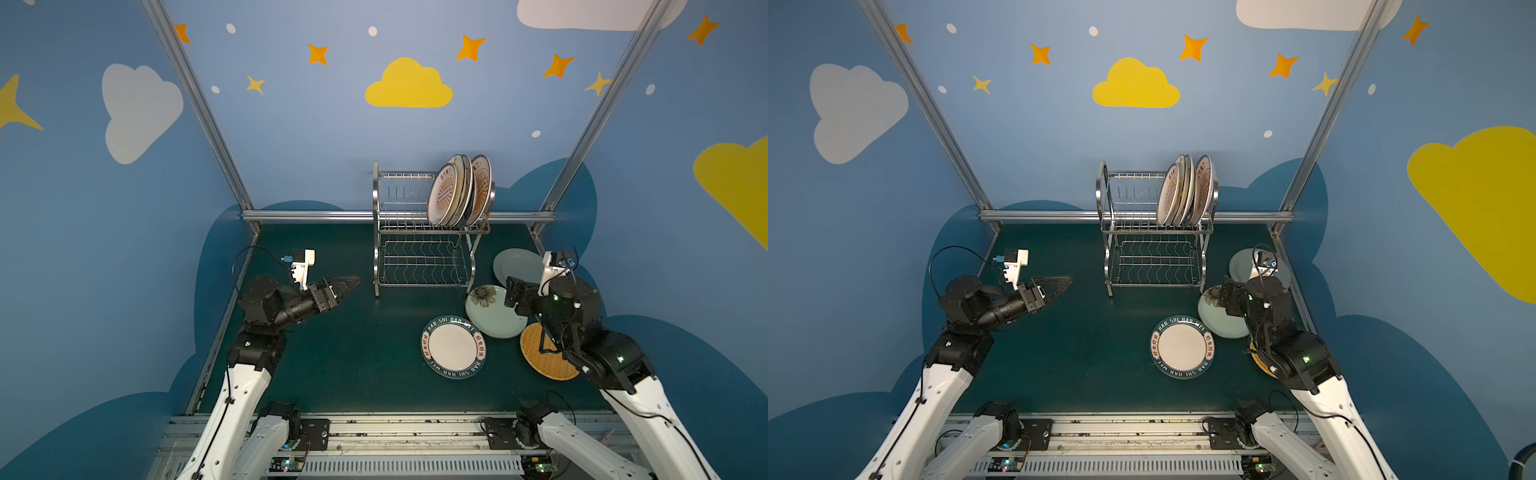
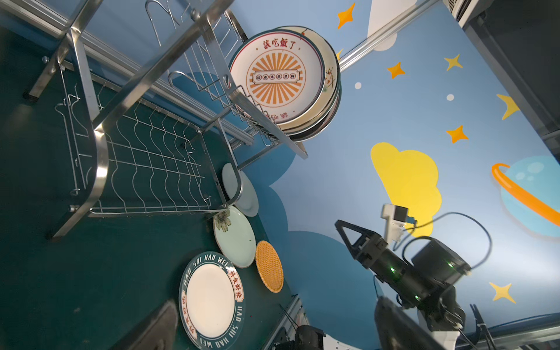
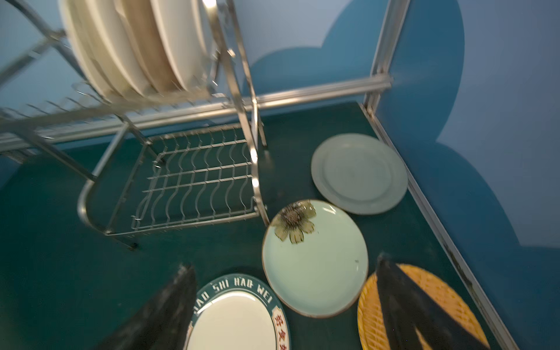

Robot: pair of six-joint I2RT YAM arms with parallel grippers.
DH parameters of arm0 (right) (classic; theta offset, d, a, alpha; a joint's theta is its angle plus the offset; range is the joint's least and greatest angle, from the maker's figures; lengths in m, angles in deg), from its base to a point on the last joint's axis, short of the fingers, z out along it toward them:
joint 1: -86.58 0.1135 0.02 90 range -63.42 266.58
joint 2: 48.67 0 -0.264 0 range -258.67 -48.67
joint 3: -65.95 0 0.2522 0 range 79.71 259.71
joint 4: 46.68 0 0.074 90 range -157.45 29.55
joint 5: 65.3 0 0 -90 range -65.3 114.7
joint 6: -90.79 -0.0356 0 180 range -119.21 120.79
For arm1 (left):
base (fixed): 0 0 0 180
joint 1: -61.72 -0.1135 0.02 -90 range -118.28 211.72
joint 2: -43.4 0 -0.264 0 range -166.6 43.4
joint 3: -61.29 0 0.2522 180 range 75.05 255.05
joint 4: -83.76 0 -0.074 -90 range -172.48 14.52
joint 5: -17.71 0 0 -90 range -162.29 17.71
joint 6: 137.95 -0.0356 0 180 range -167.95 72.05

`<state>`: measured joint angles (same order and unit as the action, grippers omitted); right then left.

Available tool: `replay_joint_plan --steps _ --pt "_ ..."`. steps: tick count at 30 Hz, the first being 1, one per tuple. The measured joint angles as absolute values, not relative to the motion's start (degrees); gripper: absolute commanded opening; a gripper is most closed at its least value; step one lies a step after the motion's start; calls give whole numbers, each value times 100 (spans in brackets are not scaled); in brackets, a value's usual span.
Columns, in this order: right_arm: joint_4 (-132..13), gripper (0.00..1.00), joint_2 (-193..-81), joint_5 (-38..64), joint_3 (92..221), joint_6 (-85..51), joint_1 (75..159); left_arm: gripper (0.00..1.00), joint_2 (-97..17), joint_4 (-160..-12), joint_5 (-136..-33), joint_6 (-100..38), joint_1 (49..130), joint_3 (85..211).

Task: Load plates into a dish rack
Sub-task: Pick up the plate from the top-right of the table.

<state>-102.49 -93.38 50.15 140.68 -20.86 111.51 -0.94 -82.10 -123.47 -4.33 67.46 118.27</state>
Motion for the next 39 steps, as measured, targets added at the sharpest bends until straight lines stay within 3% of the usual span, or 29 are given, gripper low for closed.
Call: replay_joint_plan --steps 7,17,24,31,39 --pt "-9425 91 -10111 3265 13163 -2751 9075 100 927 -7585 -11901 -643 6779 11534" --pt "-7049 90 -11847 1940 12272 -3837 7674 100 1130 -6282 -11370 -932 6790 11141" --pt "-6507 89 -13434 1096 12875 -4335 6701 100 1065 -5991 -11313 -999 6790 11112" --pt "-6572 77 -15108 -412 14116 -4307 5654 100 1369 -5906 -11313 -980 6790 11034" --pt "-6535 76 -15853 -1140 14234 -4327 5313 100 1414 -5904 -11333 -973 6772 11001"
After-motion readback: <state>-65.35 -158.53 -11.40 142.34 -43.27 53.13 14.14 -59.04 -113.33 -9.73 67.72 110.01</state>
